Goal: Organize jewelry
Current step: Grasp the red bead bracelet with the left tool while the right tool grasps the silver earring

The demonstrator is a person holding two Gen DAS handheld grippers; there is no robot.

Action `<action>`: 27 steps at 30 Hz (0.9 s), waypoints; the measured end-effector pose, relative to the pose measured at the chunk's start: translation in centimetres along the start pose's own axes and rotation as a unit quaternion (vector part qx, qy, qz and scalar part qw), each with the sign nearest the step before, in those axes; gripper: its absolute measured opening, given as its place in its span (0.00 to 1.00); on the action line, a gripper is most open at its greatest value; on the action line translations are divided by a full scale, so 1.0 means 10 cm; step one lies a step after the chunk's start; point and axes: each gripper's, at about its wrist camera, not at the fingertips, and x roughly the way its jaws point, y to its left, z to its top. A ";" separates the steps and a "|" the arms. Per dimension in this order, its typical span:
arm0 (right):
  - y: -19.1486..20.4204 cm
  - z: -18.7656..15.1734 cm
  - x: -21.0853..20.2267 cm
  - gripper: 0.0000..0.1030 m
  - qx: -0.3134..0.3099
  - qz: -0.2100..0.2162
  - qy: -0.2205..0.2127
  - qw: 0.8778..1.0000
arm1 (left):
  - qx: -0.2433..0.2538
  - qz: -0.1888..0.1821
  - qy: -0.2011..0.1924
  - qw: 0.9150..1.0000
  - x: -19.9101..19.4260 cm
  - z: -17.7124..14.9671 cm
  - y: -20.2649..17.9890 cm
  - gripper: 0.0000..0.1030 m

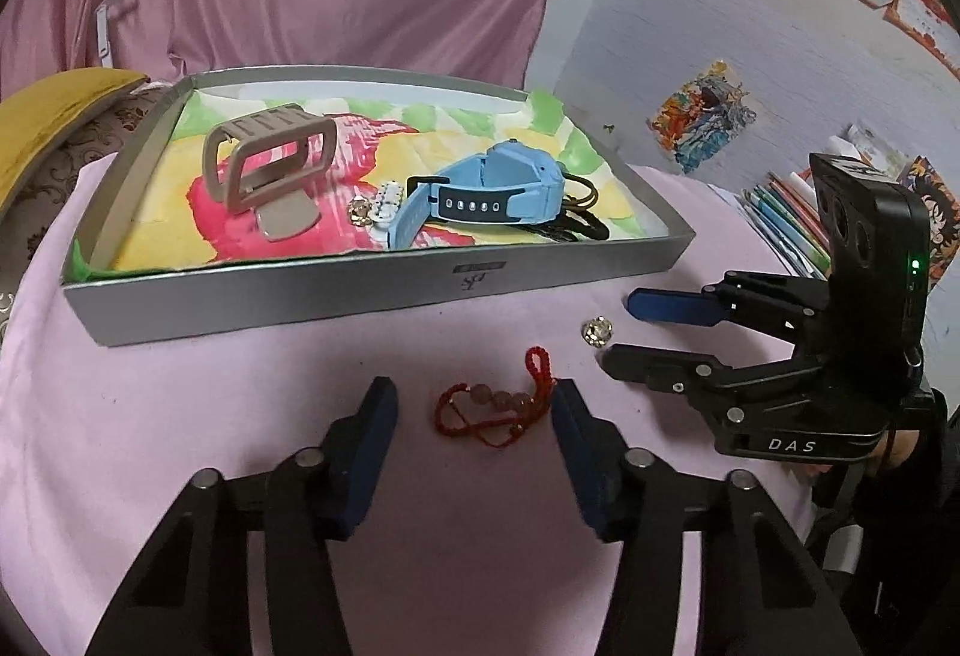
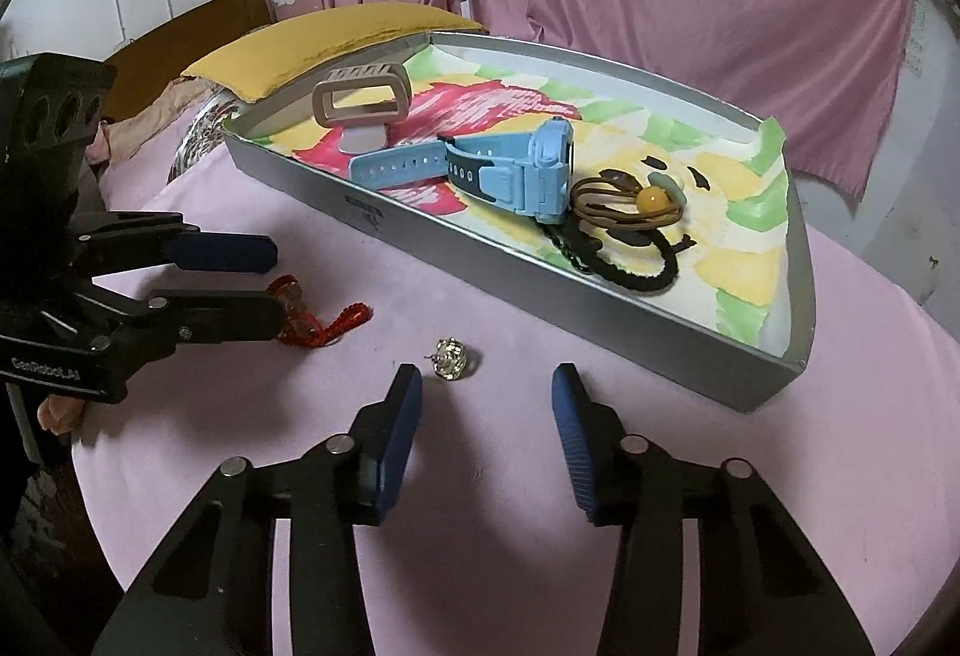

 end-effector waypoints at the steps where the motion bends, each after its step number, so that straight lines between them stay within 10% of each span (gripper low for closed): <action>1: 0.00 0.00 0.01 0.38 -0.001 0.000 0.000 1.000 | 0.000 -0.002 0.001 1.000 0.01 0.01 0.00 0.46; 27: 0.10 0.07 0.03 0.25 -0.031 0.008 -0.002 0.999 | 0.017 -0.034 0.024 0.999 0.08 0.00 -0.07 0.09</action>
